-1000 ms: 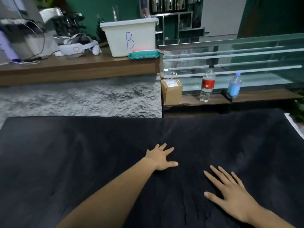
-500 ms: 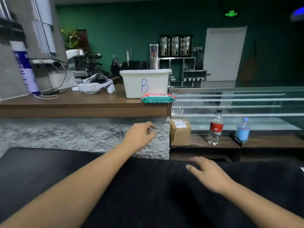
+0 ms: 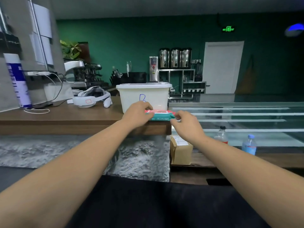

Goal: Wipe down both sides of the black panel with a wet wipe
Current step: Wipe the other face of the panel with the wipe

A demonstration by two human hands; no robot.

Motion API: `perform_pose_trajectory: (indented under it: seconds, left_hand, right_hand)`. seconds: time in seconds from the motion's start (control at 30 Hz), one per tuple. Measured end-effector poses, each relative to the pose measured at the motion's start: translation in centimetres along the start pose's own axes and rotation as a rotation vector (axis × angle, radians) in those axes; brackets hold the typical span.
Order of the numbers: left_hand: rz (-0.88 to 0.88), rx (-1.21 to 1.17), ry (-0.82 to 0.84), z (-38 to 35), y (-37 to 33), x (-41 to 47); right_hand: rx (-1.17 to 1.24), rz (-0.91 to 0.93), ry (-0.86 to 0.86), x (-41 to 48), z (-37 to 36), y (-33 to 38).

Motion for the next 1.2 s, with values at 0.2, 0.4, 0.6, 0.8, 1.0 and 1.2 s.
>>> perform_pose_trajectory:
  seconds: [0.2,0.4,0.6,0.8,1.0,1.2]
  left_hand:
    - [0.041,0.029,0.175,-3.7,1.6,1.5]
    - [0.023,-0.082,-0.002,-3.8,2.1,0.3]
    - [-0.067,-0.229,-0.220,-2.6,-0.1,-5.5]
    - [-0.040,-0.322,-0.242,-5.8,-1.9,-14.5]
    - [0.044,-0.410,-0.025,-12.4,-2.7,-25.6]
    - [0.108,-0.482,0.280,-19.5,-3.1,-35.1]
  right_hand:
    - [0.011,-0.102,0.017,3.3,-1.9,-1.0]
    - [0.301,-0.225,-0.050,3.1,-3.4,-1.6]
    - [0.929,-0.441,-0.159,-1.7,-3.7,-3.6]
    - [1.068,-0.526,-0.074,-10.3,-4.5,-6.1]
    - [0.971,-0.618,0.105,-22.7,-7.7,-11.4]
    - [0.861,-0.756,0.265,-34.1,-11.8,-16.9]
Point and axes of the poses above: each hand's wrist, its own x-axis towards the middle knuckle, its own z-axis out of the back of the hand, y = z × x, the point moved 8 cm from there along x, towards the middle knuckle
